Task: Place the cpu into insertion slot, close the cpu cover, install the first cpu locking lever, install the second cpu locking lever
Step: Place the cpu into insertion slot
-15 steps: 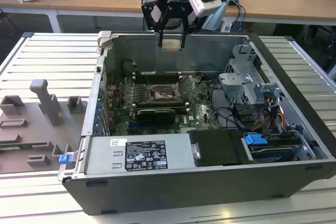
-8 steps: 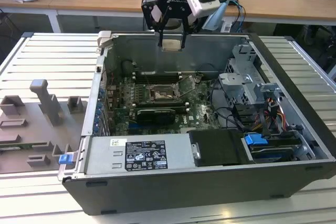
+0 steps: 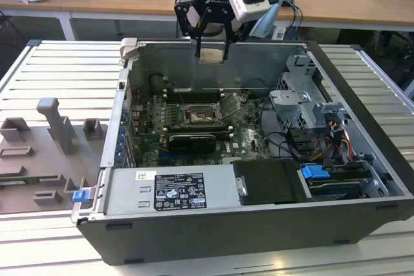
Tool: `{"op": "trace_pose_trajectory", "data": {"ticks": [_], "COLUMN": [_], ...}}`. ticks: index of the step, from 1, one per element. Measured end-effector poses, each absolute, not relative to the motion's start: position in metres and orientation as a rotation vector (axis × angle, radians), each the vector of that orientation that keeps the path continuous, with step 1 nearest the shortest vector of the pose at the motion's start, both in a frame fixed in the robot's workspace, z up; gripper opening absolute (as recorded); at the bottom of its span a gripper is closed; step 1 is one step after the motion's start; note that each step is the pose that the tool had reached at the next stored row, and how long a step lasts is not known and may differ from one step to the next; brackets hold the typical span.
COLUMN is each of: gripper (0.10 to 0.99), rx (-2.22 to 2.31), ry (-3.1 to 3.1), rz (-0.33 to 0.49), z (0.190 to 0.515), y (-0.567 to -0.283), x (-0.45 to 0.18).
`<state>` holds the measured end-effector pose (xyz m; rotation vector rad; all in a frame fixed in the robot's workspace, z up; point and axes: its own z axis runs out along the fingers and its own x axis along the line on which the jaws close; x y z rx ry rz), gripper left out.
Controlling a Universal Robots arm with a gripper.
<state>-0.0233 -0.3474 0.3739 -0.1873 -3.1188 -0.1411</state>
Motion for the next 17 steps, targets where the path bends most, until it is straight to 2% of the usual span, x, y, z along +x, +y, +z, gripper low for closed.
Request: {"op": "trace_pose_trajectory", "data": {"ticks": [17], "gripper": [0.537], "rx": [-0.289], "ry": [-3.114], "rz": [-0.142], "z": [0.3734], "y": [-0.3474], "x": [-0.0233]}}
